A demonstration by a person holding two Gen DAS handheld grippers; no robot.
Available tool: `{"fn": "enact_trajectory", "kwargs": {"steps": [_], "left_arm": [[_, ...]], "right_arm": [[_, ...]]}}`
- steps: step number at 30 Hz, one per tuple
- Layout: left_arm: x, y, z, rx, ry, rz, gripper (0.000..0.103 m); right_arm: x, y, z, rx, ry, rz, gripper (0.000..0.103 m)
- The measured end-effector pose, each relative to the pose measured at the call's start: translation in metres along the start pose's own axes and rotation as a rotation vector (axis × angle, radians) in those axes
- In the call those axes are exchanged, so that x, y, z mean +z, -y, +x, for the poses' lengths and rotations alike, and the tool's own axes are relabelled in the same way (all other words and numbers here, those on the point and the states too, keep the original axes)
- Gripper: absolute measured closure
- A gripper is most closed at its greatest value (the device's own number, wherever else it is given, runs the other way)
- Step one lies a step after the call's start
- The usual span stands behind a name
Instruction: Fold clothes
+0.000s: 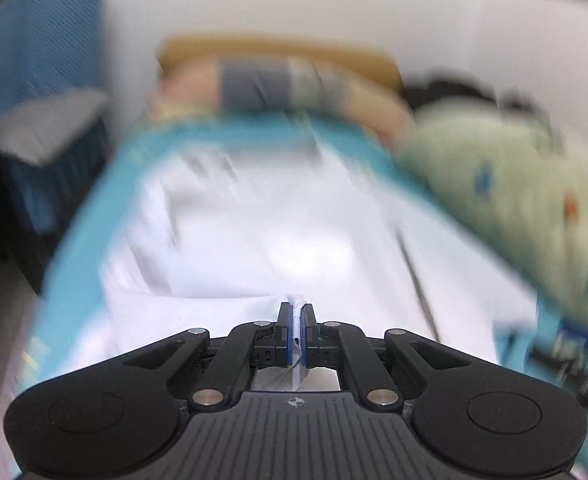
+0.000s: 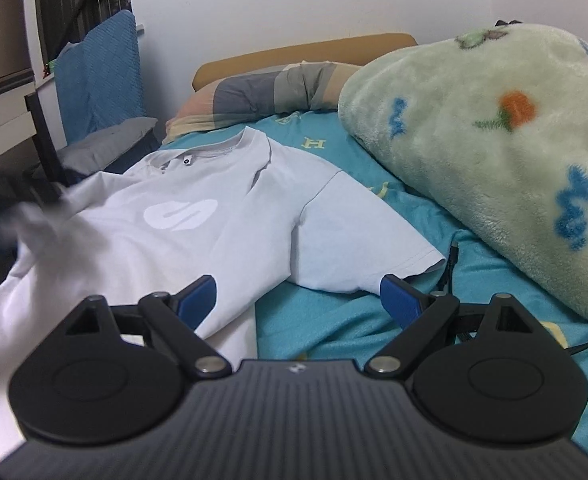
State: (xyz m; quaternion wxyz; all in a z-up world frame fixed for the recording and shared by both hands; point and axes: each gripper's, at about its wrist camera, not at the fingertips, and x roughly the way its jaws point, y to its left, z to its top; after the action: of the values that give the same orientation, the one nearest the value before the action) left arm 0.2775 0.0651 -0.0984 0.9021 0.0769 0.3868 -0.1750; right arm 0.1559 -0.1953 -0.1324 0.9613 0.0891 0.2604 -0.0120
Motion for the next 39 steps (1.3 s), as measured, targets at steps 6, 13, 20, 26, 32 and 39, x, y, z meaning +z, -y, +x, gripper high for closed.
{"fn": "enact_trajectory", "kwargs": {"steps": [6,13,20,26,32,39], "left_arm": [[-0.013,-0.005,-0.013,-0.090,-0.059,-0.166,0.059],[-0.021,-0.089,-0.059,-0.050,0.019,-0.559,0.049],[-0.029,-0.105,-0.030,-0.059,-0.066,-0.641,0.051],[-0.042,-0.077,-0.006,-0.045,-0.122,-0.590,0.094],[-0.013,-0.114,-0.051,-0.057,0.047,-0.629,0.098],[0.057,-0.272,-0.072,0.110,0.137,-0.676,0.099]], "right_arm": [[0.000,0.003,-0.008,0.011,0.002,0.036,0.013],[0.001,0.005,-0.006,0.024,-0.001,0.060,0.013],[0.000,0.007,-0.003,0.020,-0.008,0.080,0.013],[-0.003,0.006,0.002,0.022,-0.027,0.076,0.013],[-0.006,0.008,0.004,0.013,-0.031,0.073,0.013],[-0.006,0.012,0.006,-0.017,-0.005,0.080,0.013]]}}
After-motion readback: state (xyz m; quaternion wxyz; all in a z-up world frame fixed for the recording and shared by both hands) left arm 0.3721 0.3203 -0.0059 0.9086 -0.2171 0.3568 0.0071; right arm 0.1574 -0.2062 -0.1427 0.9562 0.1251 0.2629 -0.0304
